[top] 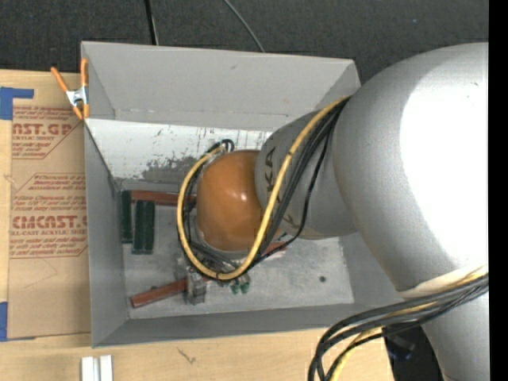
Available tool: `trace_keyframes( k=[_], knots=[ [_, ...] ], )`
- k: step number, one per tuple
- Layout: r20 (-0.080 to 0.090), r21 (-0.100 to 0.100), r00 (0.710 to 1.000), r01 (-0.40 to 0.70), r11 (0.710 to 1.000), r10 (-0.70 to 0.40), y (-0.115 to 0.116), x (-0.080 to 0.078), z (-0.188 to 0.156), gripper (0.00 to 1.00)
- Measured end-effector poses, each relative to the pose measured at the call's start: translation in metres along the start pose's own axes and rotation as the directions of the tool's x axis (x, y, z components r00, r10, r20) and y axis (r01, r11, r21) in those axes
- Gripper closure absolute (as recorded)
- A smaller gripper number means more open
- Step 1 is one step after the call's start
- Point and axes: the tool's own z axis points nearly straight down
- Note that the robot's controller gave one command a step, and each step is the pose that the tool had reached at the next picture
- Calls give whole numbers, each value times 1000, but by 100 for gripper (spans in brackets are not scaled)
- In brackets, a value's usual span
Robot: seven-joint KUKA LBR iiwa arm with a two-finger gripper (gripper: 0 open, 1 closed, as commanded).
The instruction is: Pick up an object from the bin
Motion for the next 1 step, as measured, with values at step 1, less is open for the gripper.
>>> trace_keyframes(
  k=[1],
  knots=[
    [-1, 1, 993, 119, 993, -119, -21, -21, -206, 100]
  ],
)
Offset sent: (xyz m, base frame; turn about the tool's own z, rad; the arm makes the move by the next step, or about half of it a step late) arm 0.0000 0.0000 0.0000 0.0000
